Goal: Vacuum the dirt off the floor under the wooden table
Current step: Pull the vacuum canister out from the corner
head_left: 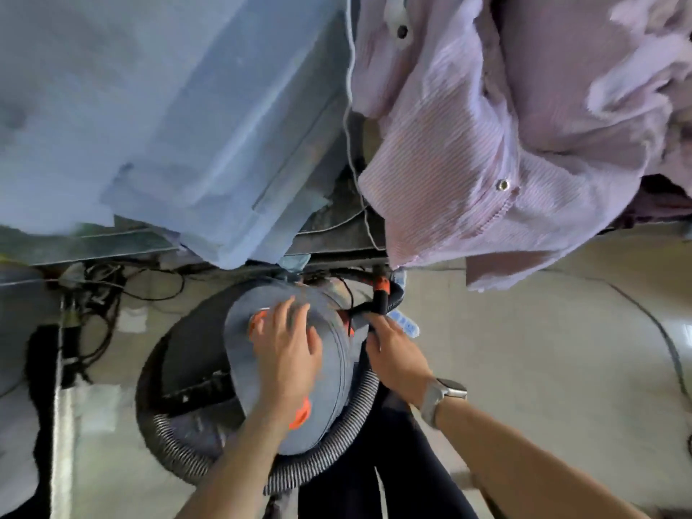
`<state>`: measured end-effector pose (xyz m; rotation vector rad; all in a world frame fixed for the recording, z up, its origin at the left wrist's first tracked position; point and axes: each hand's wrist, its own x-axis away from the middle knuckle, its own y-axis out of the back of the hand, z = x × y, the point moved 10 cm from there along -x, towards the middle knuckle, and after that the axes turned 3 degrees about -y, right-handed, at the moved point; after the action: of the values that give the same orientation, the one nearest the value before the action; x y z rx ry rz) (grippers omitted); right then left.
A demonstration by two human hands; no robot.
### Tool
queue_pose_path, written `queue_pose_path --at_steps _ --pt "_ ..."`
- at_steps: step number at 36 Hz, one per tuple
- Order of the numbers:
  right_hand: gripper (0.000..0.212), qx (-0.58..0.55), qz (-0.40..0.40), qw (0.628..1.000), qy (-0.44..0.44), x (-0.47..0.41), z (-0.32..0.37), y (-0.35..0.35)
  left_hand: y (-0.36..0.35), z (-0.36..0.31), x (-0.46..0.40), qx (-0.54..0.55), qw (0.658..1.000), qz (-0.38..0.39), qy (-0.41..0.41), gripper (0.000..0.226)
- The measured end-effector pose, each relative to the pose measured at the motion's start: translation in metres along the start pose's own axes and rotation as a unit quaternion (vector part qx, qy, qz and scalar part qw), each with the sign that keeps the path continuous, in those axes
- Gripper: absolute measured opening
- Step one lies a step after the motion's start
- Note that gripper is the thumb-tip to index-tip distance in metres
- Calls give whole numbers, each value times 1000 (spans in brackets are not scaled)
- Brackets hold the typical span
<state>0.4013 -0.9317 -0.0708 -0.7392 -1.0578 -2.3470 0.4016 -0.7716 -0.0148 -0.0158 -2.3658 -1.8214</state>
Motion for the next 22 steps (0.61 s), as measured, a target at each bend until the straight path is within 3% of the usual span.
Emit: queue_pose_path --at_steps 5,12,22 --pt "36 46 18 999 2 -6 4 -9 -7 28 39 17 1000 4 18 33" --pt "35 90 21 995 41 -21 -5 -25 -34 29 70 16 996 38 73 41" --pt "39 220 59 967 117 -77 -32 -24 -54 -23 61 17 984 -77 159 44"
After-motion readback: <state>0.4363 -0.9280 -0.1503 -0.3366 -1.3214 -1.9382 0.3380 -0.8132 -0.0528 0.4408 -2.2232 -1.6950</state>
